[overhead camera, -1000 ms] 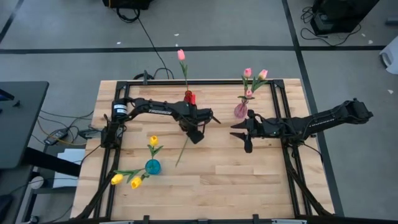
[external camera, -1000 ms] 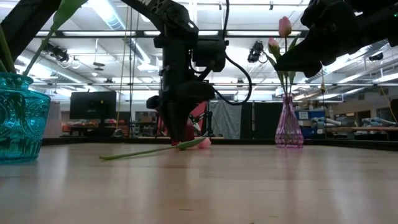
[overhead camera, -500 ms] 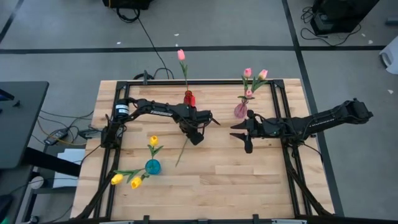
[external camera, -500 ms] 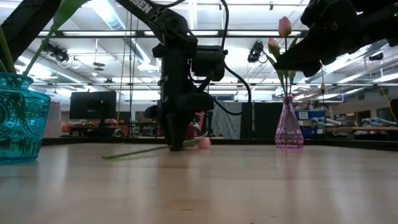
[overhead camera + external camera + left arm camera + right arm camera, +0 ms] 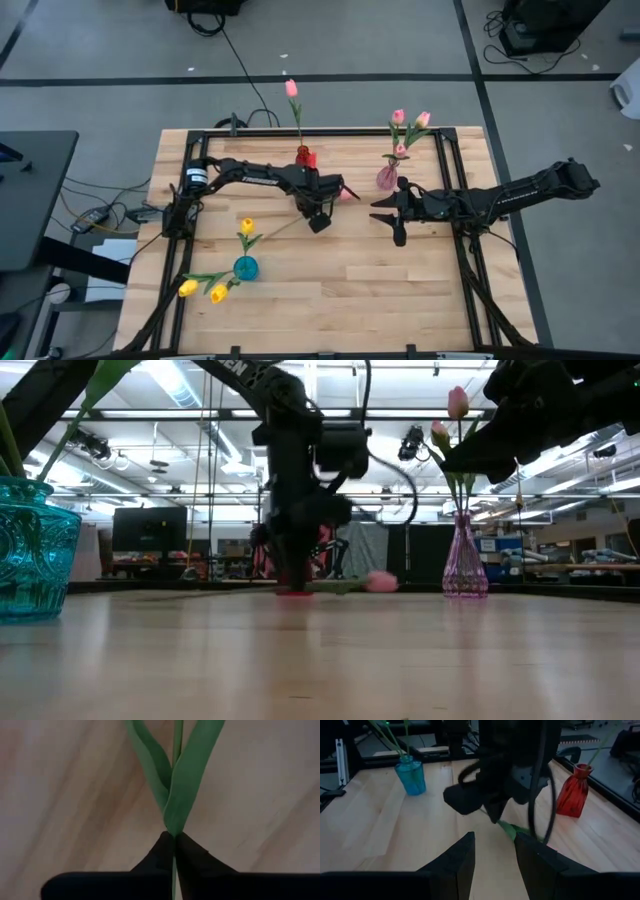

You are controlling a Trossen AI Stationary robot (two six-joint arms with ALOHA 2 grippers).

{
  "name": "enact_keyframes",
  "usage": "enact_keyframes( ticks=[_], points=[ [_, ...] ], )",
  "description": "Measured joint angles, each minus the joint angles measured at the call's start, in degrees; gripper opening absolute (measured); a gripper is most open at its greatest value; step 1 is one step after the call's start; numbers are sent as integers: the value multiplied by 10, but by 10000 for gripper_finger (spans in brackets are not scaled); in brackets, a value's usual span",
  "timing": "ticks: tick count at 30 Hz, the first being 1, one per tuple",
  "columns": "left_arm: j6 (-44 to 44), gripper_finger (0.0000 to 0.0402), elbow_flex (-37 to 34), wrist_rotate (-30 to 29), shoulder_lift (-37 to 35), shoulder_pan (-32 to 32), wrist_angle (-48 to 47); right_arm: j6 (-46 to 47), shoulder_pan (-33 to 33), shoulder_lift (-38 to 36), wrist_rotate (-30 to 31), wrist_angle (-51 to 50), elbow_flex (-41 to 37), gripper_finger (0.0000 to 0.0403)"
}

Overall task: Sort flowers into vase by color
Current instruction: Put the pink tulip into the red vase

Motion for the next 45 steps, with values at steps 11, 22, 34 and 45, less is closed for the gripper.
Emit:
enact_keyframes(
  ticks=[11,22,34,45],
  points=[
    [88,5,88,-134,-112,8,13,-9,14,-18,0,-13,0,151],
    [119,4,-69,-200,-276,21,187,-9,27,-19,22,-20,0,151],
    [269,5,-285,-251,-380,38,595,-19,26,0,22,4,0,151],
    [292,6,-331,-234,-378,95,745,-26,26,2,30,6,0,151]
  ],
)
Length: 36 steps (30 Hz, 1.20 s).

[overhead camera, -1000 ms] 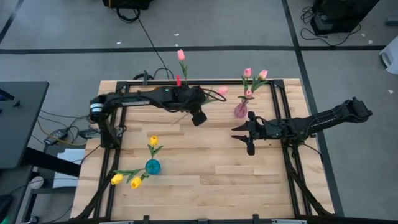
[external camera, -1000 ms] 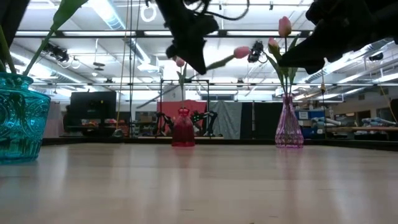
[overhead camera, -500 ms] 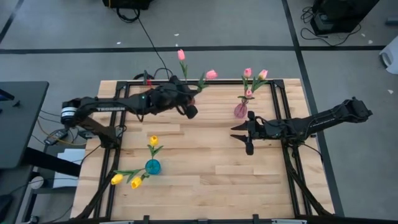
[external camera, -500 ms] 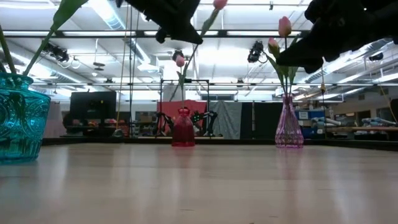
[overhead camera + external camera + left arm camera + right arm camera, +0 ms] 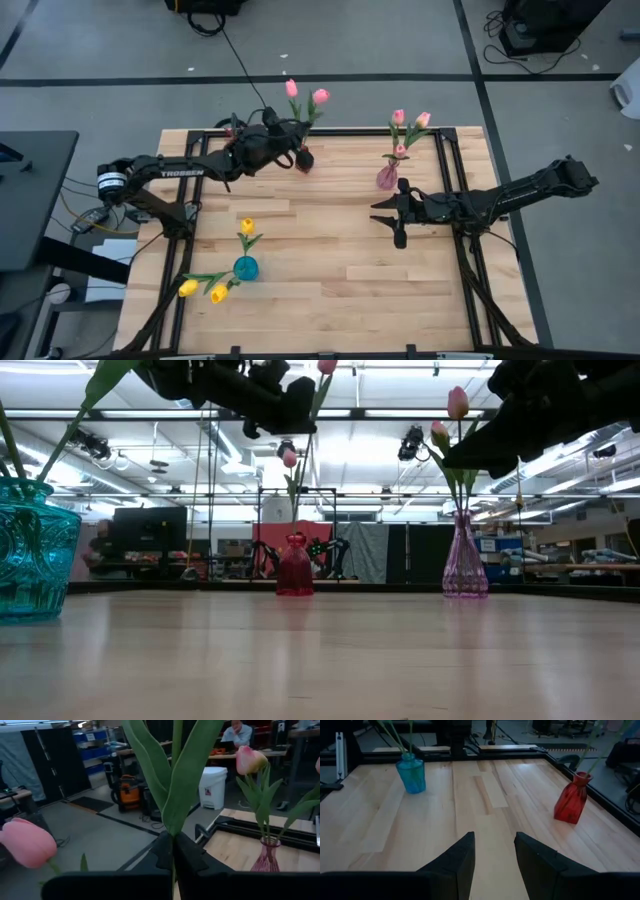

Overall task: Sort flowers into vase by color
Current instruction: Put the pink tulip into the red vase

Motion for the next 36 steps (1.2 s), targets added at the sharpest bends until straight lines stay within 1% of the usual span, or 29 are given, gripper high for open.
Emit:
enact_keyframes(
  ticks=[4,8,11,13,17,22,26,29,32,36],
  points=[
    [-2,4,0,38,0,20,16,-1,0,0,0,1,0,151],
    [-4,3,0,48,1,34,27,-2,0,0,0,2,0,151],
    [-9,3,0,58,14,40,32,-2,0,0,0,2,0,151],
    [-11,2,0,73,36,41,46,-4,0,0,0,7,0,151],
    [-3,2,0,76,79,41,65,-4,0,0,0,9,0,151],
    [-1,1,0,66,85,40,72,-4,0,0,0,6,0,151],
    [-1,1,0,65,74,37,34,-4,0,0,0,6,0,151],
    [-1,3,0,63,69,34,-21,-4,0,0,-3,6,0,151],
    [-2,5,0,41,70,29,-71,-4,0,0,-4,6,0,151],
    [-11,10,0,24,70,29,-103,-2,0,0,-4,6,0,151]
  ],
)
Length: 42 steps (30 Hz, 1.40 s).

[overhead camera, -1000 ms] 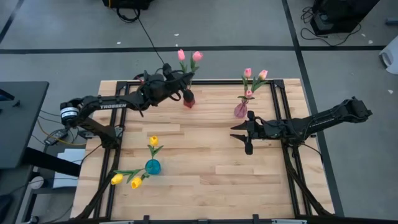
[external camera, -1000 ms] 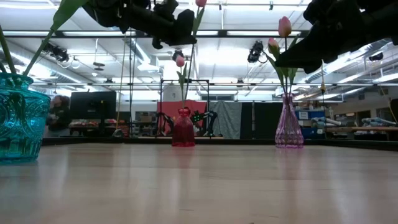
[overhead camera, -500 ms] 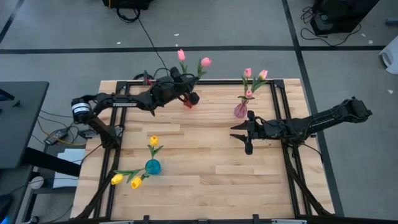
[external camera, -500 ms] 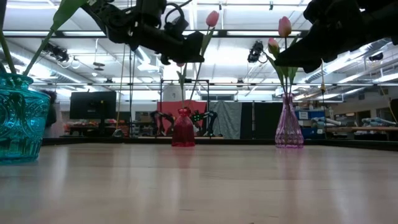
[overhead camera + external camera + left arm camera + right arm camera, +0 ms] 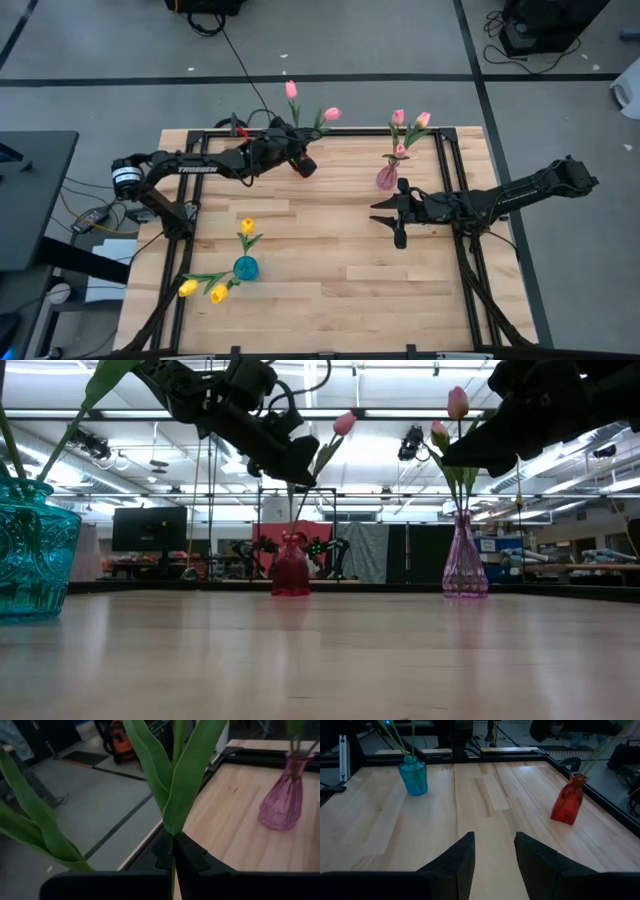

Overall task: Sort flowers into vase by color
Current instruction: Put the pink tulip into the red vase, then return to Home Position

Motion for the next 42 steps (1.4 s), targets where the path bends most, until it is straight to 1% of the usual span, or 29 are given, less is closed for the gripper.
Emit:
enact_keyframes(
  ticks=[4,10,14,17,21,23,25,27,30,34,36,39,42],
  points=[
    [-18,32,0,-29,0,0,-7,2,0,0,0,0,0,151],
    [-19,100,0,-35,0,0,-44,3,0,0,0,0,0,151],
    [-20,136,0,-35,-22,-4,-90,17,0,0,0,2,0,151],
    [-32,144,0,-35,-52,-4,-118,18,0,0,0,6,0,151],
    [-53,146,0,-34,-99,-4,-148,24,0,0,0,5,0,151],
    [-64,147,-13,-23,-127,-4,-148,24,0,-2,-1,4,0,151],
    [-78,147,-30,2,-152,-4,-135,24,1,-13,-1,-8,0,151],
    [-84,147,-62,23,-181,-4,-134,31,10,-40,-5,-21,0,151],
    [-87,147,-111,56,-230,-4,-109,30,29,-105,-11,-21,-20,151],
    [-94,147,-162,111,-289,-4,-84,22,44,-221,16,-20,-67,151],
    [-93,147,-184,134,-318,-6,-73,19,45,-282,19,-22,-90,151],
    [-80,147,-207,159,-365,-9,-67,18,45,-350,16,-5,-114,151],
    [-69,147,-228,198,-405,-11,-50,37,45,-390,16,-5,-136,151]
  ],
)
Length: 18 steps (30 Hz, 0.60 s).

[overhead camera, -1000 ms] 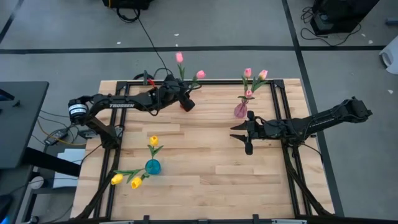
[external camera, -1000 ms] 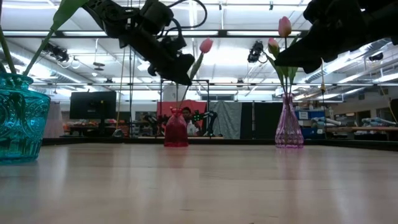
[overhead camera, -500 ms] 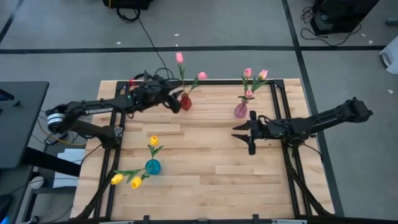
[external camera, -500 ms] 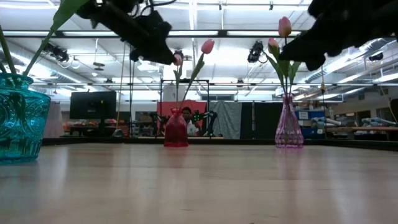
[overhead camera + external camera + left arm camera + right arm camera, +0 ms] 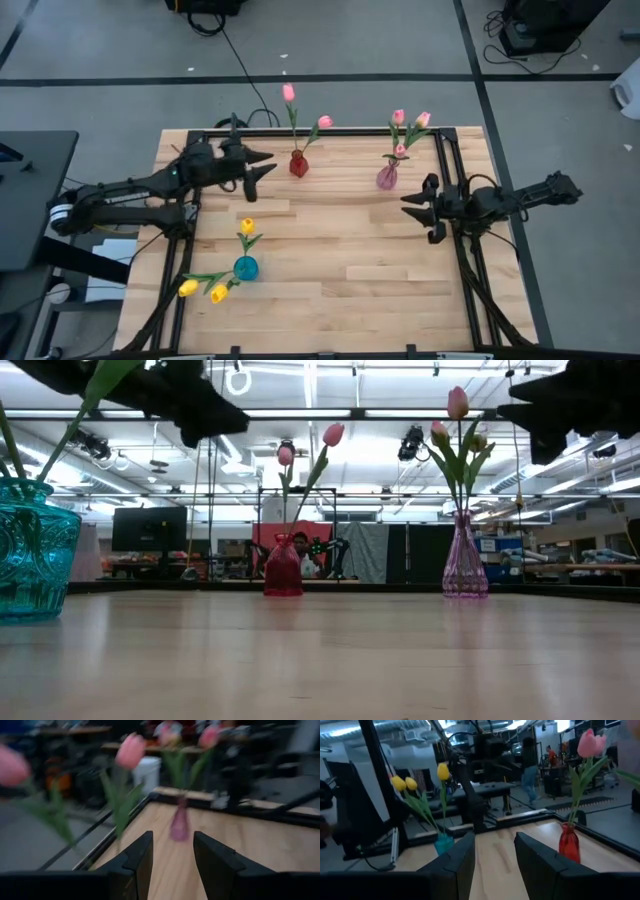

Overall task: Sort flowers into vase by color
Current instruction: Return to Home Position

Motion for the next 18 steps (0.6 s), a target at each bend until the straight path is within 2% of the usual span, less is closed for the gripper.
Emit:
enact_keyframes(
  ticks=[4,9,13,18],
  points=[
    [20,147,-21,74,-49,0,22,15,0,-24,-3,-4,-12,151],
    [17,147,-72,131,-101,0,38,51,0,-50,15,-29,-13,151],
    [-15,147,-122,127,-151,0,39,48,0,-87,59,-74,-13,151],
    [-56,147,-192,111,-240,0,66,23,0,-121,72,-123,-10,151]
  ],
)
